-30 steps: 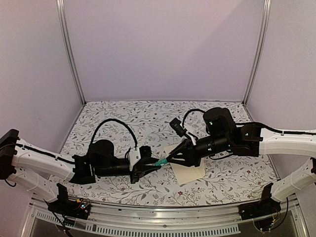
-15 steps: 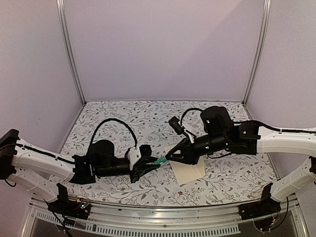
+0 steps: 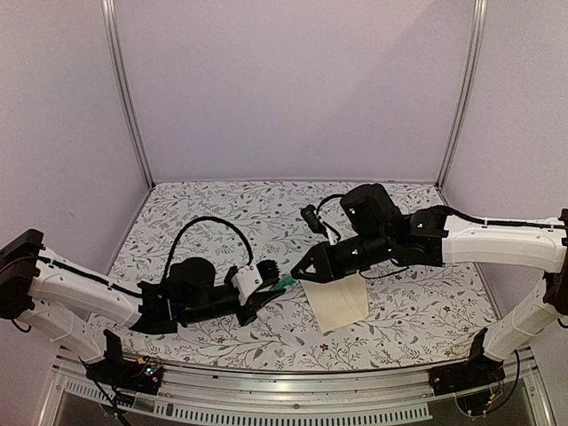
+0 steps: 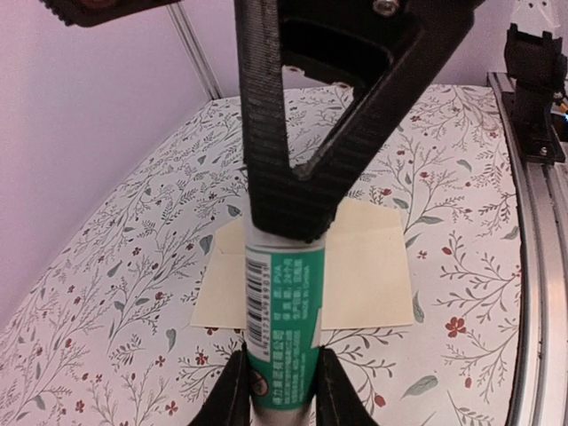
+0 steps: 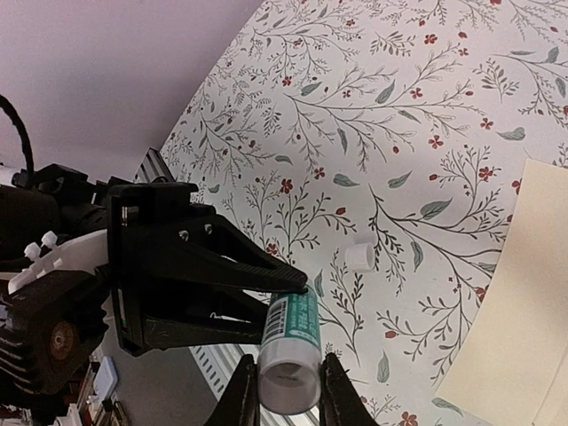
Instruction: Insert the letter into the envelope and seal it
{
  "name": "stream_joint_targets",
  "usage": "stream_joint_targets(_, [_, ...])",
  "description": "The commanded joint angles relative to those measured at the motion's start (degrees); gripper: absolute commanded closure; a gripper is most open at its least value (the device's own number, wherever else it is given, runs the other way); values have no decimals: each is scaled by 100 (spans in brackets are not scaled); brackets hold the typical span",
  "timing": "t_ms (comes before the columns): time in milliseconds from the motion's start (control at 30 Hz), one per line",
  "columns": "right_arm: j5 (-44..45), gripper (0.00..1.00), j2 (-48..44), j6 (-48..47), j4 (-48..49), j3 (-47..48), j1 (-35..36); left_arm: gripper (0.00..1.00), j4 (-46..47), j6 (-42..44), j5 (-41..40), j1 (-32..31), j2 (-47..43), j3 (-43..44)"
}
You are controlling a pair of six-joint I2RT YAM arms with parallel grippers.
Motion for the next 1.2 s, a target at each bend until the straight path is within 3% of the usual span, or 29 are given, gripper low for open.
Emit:
stream_joint_targets(0, [-358, 100, 131, 648, 31, 322, 92, 100, 278, 165, -475, -90, 14, 271])
stream_joint_targets(67, [-414, 100, 157, 669, 24, 384, 83, 100, 217, 167, -433, -98, -30, 279])
stream_joint_targets(133, [-474, 91, 173, 504, -61, 488, 83, 100, 145, 147, -246, -87, -88, 273])
stream_joint_targets(167, [-497, 83, 177, 397, -125, 553, 83, 100, 62, 137, 6, -72, -116, 278])
stream_joint_targets(267, [-488, 42, 144, -313, -449, 839, 76, 100, -200, 78, 408, -64, -158, 366])
stream_joint_targets(333, [-480, 35, 141, -784, -787, 1080, 74, 100, -280, 37, 574, -55, -200, 375])
stream_joint_targets(467, [-830, 34, 371, -1576, -1639, 1602, 89, 100, -441, -106, 955, 57, -354, 393])
stream_joint_targets(633, [-672, 40, 503, -1865, -2241, 1766, 116, 100, -608, -250, 1432, 183, -465, 412])
stream_joint_targets(1033, [-373, 42, 214, -1986, -2613, 1623, 127, 100, -675, -401, 1767, 290, -595, 414])
stream_joint_targets(1167, [-416, 49, 217, -1990, -2628, 1579, 136, 100, -673, -403, 1786, 300, -574, 416])
